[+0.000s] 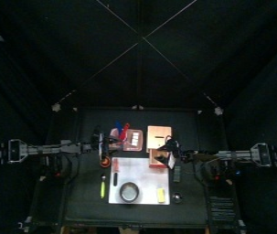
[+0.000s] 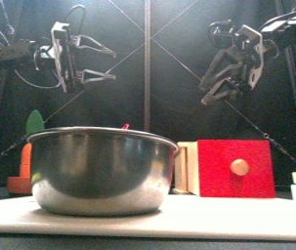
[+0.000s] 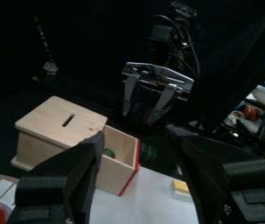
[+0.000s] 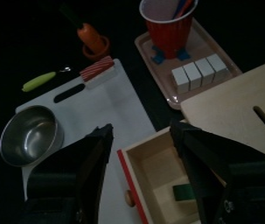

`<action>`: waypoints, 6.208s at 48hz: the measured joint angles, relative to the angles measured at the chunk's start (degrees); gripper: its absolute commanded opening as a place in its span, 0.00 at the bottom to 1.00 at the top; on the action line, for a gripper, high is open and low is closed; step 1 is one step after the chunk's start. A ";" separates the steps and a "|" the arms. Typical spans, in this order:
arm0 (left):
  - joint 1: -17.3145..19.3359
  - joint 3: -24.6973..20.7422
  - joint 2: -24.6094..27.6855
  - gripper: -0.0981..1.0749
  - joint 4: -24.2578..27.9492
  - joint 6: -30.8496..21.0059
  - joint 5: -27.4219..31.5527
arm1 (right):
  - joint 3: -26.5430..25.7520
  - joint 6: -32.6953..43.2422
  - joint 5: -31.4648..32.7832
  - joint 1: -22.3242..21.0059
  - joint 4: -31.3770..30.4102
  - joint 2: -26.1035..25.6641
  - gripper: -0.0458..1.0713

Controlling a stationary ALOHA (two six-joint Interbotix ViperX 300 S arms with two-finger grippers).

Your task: Close drawer

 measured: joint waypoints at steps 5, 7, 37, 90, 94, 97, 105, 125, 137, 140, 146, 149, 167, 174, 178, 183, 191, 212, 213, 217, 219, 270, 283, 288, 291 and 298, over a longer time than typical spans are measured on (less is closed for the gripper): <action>0.18 0.00 0.00 0.86 0.00 0.35 -0.09 | 0.09 -0.09 -0.09 0.44 1.23 0.00 0.83; 0.18 0.00 0.09 0.86 0.00 0.44 -0.09 | 0.09 -0.09 0.00 0.44 1.58 -0.09 0.83; 1.32 -18.28 3.69 0.84 -0.62 0.18 31.20 | 0.35 -0.18 1.49 9.40 3.78 -1.05 0.50; 11.51 -75.59 50.27 0.55 -25.58 44.03 75.67 | 3.78 -0.09 1.05 15.12 12.66 3.34 0.34; 11.95 -77.08 51.86 0.55 -25.58 44.38 75.67 | 3.87 -0.09 0.70 15.38 13.54 4.92 0.34; 12.22 -78.13 53.17 0.55 -25.14 44.38 75.67 | 3.78 -0.09 0.44 15.47 14.06 5.98 0.34; 12.48 -80.16 55.46 0.55 -23.99 44.47 75.85 | 3.43 -0.09 0.44 15.56 14.68 8.26 0.34; 12.48 -80.51 57.66 0.55 -23.82 45.70 75.94 | 2.72 0.00 0.44 15.56 16.08 13.18 0.34; 12.30 -79.89 57.66 0.55 -25.93 47.20 75.94 | 1.23 -0.18 2.20 15.56 16.08 16.44 0.34; 12.30 -79.72 57.66 0.55 -26.37 47.37 75.94 | 0.79 -0.26 3.34 15.56 16.00 17.14 0.34; 12.30 -79.28 57.66 0.55 -26.72 47.55 75.94 | -0.18 -0.53 7.03 15.47 15.73 18.90 0.34; 12.22 -79.01 57.57 0.55 -26.81 47.72 75.94 | -0.88 -0.53 9.14 15.47 15.38 19.69 0.34; 12.13 -78.75 57.66 0.55 -26.89 47.72 76.90 | -3.08 -0.62 13.80 13.18 10.28 21.09 0.34; 11.87 -78.66 57.66 0.55 -26.89 47.72 77.61 | -3.08 -0.62 13.97 10.99 8.35 21.09 0.34; 11.69 -78.66 57.66 0.55 -26.89 47.72 77.87 | -3.08 -0.62 14.50 9.67 6.86 21.09 0.34; 11.60 -78.40 57.66 0.55 -26.98 47.72 77.87 | -3.08 -0.62 15.29 7.65 4.83 21.09 0.34; 11.60 -78.31 57.57 0.55 -26.89 47.64 77.87 | -2.99 -0.62 16.61 4.57 2.11 21.09 0.34; 11.78 -78.05 57.57 0.55 -26.89 47.64 77.96 | -2.81 -0.62 16.79 -1.58 -2.20 21.09 0.34; 11.78 -78.13 57.57 0.55 -26.89 47.64 77.96 | -2.81 -0.62 16.87 -1.58 -2.20 21.09 0.34; 11.78 -78.05 57.57 0.54 -26.89 47.64 77.96 | -2.90 -0.44 16.87 -1.58 -1.41 21.01 0.34; 11.78 -78.05 57.57 0.54 -26.89 47.64 77.87 | -3.25 -0.35 16.61 -1.05 -0.79 20.83 0.34; 9.49 -58.97 39.90 0.54 -26.81 47.02 63.72 | -1.23 -0.53 3.43 5.89 1.76 0.62 0.34; 3.43 -44.30 29.53 0.54 -29.53 46.85 52.21 | 2.90 -0.53 -1.32 5.01 1.32 -5.01 0.34; 0.70 -39.11 25.84 0.54 -29.71 46.85 47.99 | 3.43 -0.44 -2.46 4.22 0.35 -5.01 0.34; -0.97 -36.56 24.17 0.54 -29.97 46.85 46.05 | 3.60 -0.53 -3.52 3.69 -0.26 -5.01 0.34; -4.13 -31.29 21.18 0.54 -31.90 46.76 42.63 | 3.60 -0.53 -5.71 2.81 -1.14 -5.01 0.34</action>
